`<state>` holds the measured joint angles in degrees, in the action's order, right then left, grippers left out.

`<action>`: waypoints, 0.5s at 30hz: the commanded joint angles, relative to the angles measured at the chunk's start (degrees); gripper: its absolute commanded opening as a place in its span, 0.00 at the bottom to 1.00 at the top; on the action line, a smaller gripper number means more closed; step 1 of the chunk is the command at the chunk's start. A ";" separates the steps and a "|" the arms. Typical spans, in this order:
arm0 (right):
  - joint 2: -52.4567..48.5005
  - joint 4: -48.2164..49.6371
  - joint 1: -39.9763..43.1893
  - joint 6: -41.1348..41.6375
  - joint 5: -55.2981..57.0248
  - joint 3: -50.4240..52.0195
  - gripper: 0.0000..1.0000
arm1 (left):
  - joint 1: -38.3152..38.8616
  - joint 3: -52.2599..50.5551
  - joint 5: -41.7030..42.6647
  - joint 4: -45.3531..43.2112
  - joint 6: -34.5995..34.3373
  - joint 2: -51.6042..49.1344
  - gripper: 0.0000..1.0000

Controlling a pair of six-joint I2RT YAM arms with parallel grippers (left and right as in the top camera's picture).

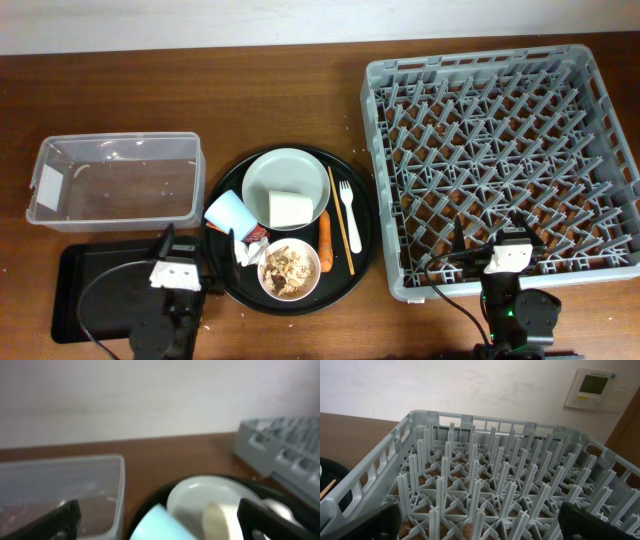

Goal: Sort waste into correct bins and load items into the dishwasher rack
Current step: 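Move the left gripper over the white napkin on the plate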

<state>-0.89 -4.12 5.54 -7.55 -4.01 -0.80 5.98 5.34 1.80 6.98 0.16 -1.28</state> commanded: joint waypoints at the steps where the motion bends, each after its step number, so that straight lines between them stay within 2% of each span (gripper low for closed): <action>1: 0.68 -0.02 -0.28 0.07 0.13 0.48 0.99 | 0.15 13.09 3.37 11.98 0.07 0.11 0.99; 3: 0.68 -0.02 -0.28 0.07 0.13 0.48 0.99 | 0.15 19.76 3.37 17.20 0.07 -2.14 0.99; 6: 0.68 -0.02 -0.28 0.07 0.13 0.48 0.98 | 0.15 32.24 3.41 24.28 0.07 -11.02 0.99; 8: 0.68 -0.04 -0.28 0.07 0.13 0.48 0.99 | 0.15 43.63 3.89 31.82 0.09 -21.92 0.99; 12: 0.68 -0.02 -0.28 0.07 0.13 0.48 0.99 | 0.31 70.03 9.70 54.97 0.07 -48.41 0.99; 15: 0.68 -0.02 -0.28 0.07 0.13 0.48 0.99 | 0.31 80.37 21.16 59.14 0.04 -62.69 0.99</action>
<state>-0.69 -4.10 5.48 -7.53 -4.01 -0.78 6.00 80.42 11.90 65.12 0.16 -56.14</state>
